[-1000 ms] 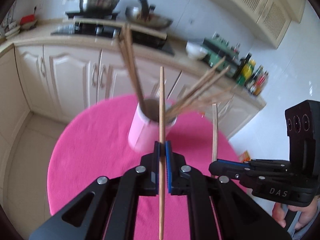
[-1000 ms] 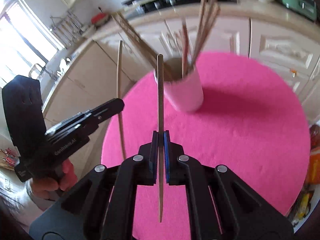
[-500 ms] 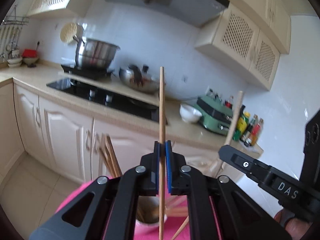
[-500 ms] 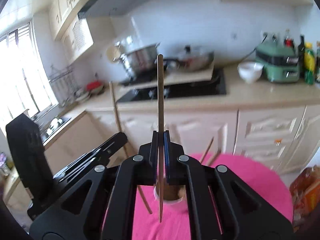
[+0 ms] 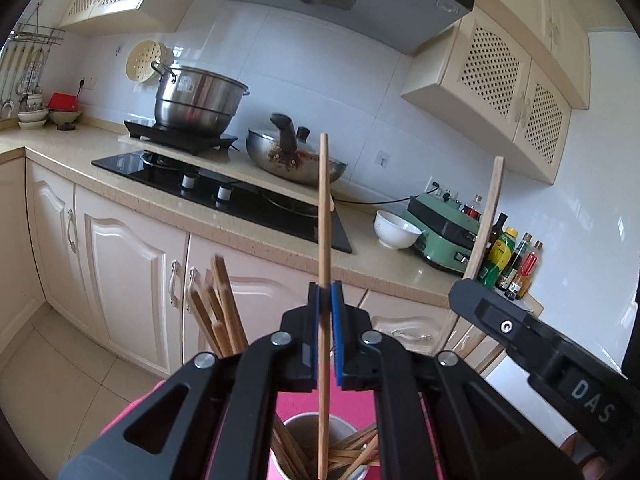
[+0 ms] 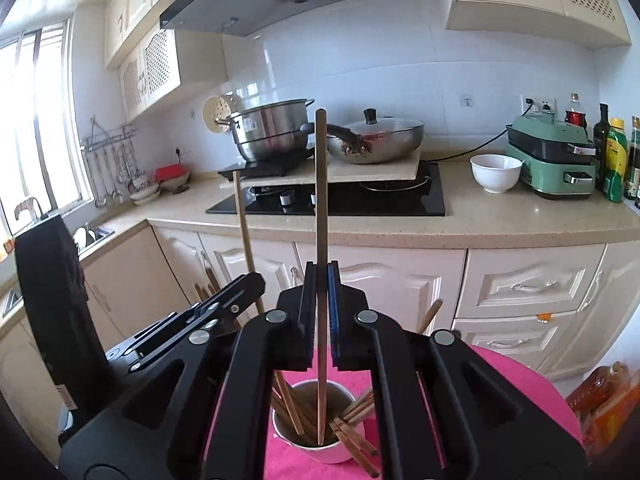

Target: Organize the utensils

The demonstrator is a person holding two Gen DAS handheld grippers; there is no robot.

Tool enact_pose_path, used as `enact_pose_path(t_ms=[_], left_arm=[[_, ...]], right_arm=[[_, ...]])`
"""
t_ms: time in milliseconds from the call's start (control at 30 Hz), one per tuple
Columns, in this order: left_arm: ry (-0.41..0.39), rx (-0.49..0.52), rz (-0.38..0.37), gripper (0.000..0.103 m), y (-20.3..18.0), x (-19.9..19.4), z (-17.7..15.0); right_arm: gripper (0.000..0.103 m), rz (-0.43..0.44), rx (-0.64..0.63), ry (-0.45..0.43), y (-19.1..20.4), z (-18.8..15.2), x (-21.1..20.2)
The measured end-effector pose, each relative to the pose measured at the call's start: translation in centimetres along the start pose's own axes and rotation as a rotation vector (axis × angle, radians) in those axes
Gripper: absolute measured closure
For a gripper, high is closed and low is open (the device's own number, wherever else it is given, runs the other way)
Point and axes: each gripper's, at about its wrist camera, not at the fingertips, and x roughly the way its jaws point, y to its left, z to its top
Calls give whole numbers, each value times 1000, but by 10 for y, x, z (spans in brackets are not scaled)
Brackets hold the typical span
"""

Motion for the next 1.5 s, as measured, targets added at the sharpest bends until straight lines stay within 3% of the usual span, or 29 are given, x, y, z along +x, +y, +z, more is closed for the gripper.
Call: enact_pose_path(t_ms=[333,633,700,733,1033,1300,1500], left_arm=[[47,16,-5,97,5,13,-32],[144,-8,2,96,11,11,-50],[161,-17,5,90,11,8,-49],[164,-17,9,81,10,6,-49],[218,-48,62,67,9,-22,-37],[253,-61,111,60,-4,-44,-27],[254,-6,201,60,-21,-75,-17]], right_arm=[[97,7,-61,30,0,-26,0],[97,17,-73,65,-4,-38,-2],[97,19,-78,69,-4,-39,-3],[97,22,-83,72,-4,-39,-4],[96,45,-100,119,-3,-38,-4],[95,70,-82,164,-7,-28,-13],[95,80,-86,163,-4,-20,-36]])
